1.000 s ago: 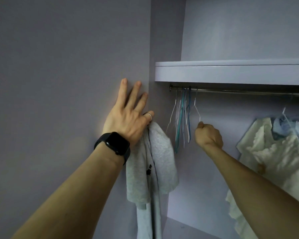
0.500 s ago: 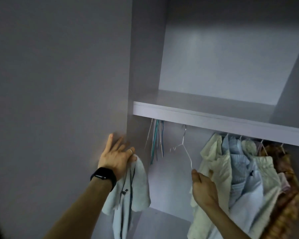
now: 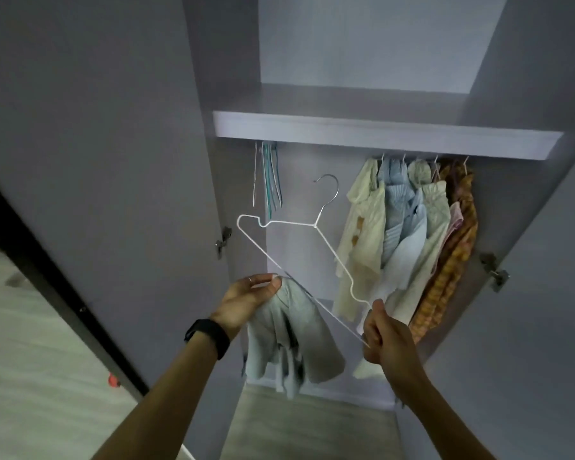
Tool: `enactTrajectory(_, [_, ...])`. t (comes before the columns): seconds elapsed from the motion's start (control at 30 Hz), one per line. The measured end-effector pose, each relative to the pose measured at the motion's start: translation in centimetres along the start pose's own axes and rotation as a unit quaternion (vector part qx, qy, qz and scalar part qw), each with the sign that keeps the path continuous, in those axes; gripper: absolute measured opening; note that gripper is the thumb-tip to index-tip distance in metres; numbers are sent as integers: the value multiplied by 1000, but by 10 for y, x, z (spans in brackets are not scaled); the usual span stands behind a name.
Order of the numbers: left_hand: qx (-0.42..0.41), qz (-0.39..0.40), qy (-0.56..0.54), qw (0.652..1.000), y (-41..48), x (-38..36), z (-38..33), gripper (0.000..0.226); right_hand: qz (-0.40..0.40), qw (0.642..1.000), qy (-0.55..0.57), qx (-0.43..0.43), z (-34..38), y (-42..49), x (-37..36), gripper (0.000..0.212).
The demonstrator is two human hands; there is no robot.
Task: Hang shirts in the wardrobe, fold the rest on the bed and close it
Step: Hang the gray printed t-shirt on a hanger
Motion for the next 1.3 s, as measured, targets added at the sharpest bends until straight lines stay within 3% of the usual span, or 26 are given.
enactTrajectory(0.07, [25, 16, -16, 999, -12, -10, 14, 61, 26, 999, 37, -17, -28, -11, 2, 58])
enactTrajectory(0.17, [31, 32, -19, 999, -27, -17, 29, 27, 49, 997, 42, -44, -66, -17, 6, 53])
enactTrajectory(0.33, [60, -19, 44, 997, -45, -12, 42, 8, 24, 987, -157, -41, -97, -19, 18, 47])
enactTrajectory(0.5, [46, -54, 92, 993, -49, 1, 37, 12, 1, 954, -297, -48, -90, -4, 19, 35])
enactTrajectory(0.67, [28, -86, 116, 989, -52, 9, 31, 12, -36, 906, -418, -46, -83, 9, 8, 53])
enactTrajectory(0.8, [14, -44, 205, 978, -56, 8, 29, 19, -143, 835, -515, 131, -66, 0, -6, 48])
enactTrajectory(0.87, [6, -41, 245, 969, -57, 10, 29, 23, -70, 881, -448, 138, -67, 1, -15, 34])
enactTrajectory(0.93, [1, -39, 260, 965, -58, 12, 28, 22, 40, 930, -357, 79, -67, 2, -23, 16])
enactTrajectory(1.03, [-18, -5, 302, 953, -60, 5, 25, 15, 212, 949, -228, -51, -67, -3, -43, 19])
enactTrajectory(1.2, [-40, 101, 370, 923, -68, -25, 33, 22, 250, 966, 15, -65, -26, 2, -62, 19])
enactTrajectory(1.23, [-40, 104, 366, 924, -69, -29, 34, 23, 245, 965, 38, -87, -20, 5, -64, 15])
enactTrajectory(1.3, [-35, 100, 333, 937, -69, -32, 35, 22, 176, 979, 24, -103, -13, 13, -61, 27])
Point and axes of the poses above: each hand's wrist, its own y-axis towards the middle knuckle, its own x-axis out of the back of the hand, z = x × y, the point moved 6 cm from there along y, towards the middle knuckle, and after that the axes turned 15 degrees about -x, right-handed, at the moved point
